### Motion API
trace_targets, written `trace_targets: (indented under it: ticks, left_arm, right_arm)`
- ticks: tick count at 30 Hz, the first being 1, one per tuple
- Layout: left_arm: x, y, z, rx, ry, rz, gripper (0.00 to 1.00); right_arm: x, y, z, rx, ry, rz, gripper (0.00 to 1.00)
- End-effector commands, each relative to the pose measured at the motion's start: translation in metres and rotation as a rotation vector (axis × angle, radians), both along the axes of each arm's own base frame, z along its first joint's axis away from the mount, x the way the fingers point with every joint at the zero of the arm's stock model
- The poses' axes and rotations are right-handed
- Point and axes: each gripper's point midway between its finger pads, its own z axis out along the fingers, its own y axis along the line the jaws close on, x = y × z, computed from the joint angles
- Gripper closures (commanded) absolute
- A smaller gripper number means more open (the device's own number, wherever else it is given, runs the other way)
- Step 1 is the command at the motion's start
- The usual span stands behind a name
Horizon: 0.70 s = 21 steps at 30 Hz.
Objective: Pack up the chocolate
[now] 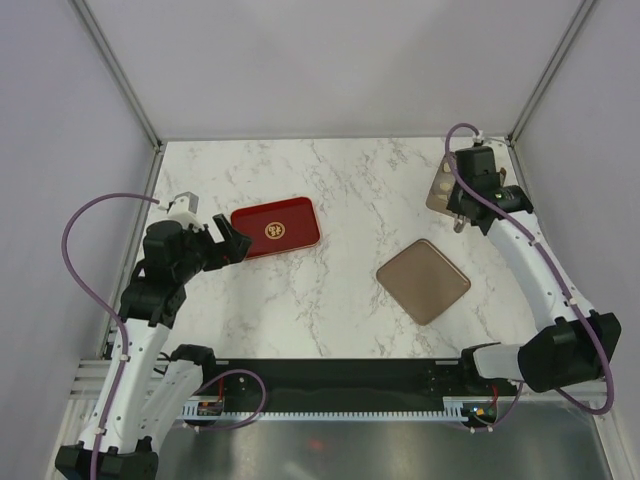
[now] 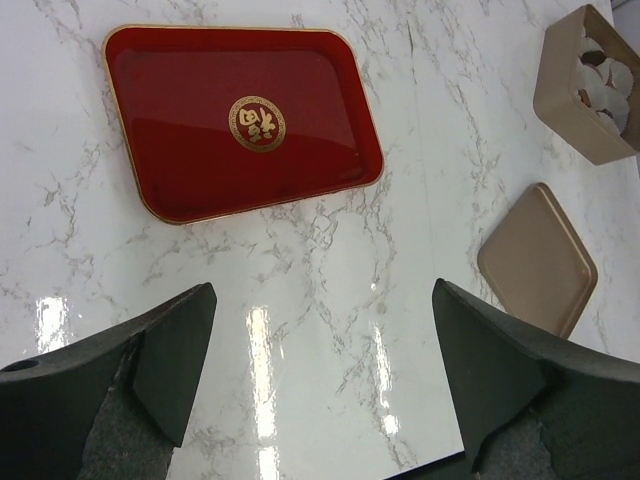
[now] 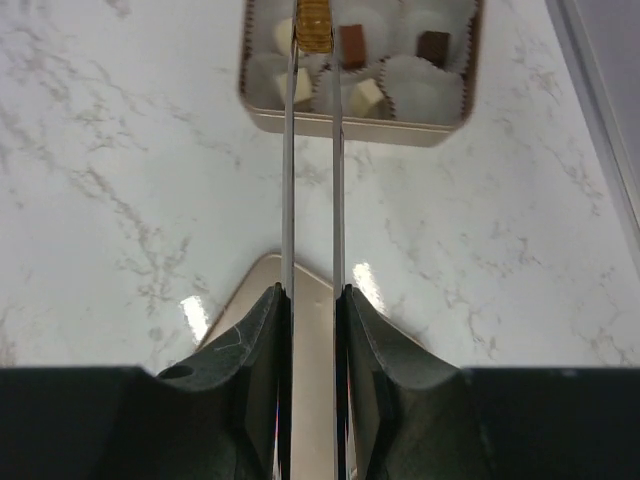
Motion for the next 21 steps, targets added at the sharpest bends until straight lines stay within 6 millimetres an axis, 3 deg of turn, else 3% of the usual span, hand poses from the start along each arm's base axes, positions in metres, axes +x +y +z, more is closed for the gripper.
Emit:
trace_targets:
  ticks: [1, 6, 21]
  left_arm:
    - [0.004, -0.009, 0.007, -0.011, -0.037, -0.056, 0.03]
    - [0.004, -0.01, 0.01, -0.012, -0.046, -0.059, 0.03]
    - [0.005, -0.01, 0.011, -0.012, -0.051, -0.058, 0.03]
  right_arm:
    - [-0.014, -0.03, -0.008, 0.027, 0.049, -0.085, 0.71]
    - [-0.015, -0.054, -0.032, 0.036, 0.128, -0.14, 0.71]
    - [-0.017, -0.082, -0.05, 0.024, 0.16, -0.208, 0.68]
